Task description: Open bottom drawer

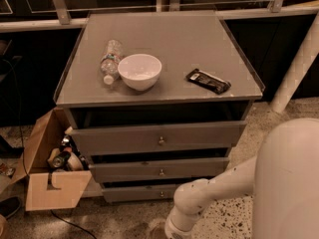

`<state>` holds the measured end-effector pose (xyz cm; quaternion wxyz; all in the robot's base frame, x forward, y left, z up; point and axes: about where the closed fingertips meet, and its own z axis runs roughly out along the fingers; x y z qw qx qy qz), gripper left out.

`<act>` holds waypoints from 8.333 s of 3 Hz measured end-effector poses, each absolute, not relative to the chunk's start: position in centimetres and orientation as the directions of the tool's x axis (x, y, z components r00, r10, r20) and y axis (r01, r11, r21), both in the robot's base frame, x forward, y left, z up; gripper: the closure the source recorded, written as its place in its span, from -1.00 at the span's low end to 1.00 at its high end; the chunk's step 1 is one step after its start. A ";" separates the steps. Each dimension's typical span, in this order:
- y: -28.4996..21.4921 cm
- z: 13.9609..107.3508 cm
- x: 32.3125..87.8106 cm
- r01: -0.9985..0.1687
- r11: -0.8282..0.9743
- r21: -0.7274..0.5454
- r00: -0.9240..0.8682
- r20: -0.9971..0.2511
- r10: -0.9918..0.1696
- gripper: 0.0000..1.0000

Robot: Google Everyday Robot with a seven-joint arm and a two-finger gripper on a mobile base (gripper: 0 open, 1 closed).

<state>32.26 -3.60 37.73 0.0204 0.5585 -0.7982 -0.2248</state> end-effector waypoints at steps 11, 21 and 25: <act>-12.2 26.9 41.5 -0.881 0.450 0.144 -0.470 -0.366 -0.803 -1.00; -10.8 19.5 55.7 -0.928 0.368 -0.053 -0.293 -0.505 -0.812 -1.00; -10.6 17.8 54.3 -0.942 0.335 0.034 -0.306 -0.498 -0.811 -1.00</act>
Offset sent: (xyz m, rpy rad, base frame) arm 0.0075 0.0083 -0.0302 0.0859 0.0539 -0.0791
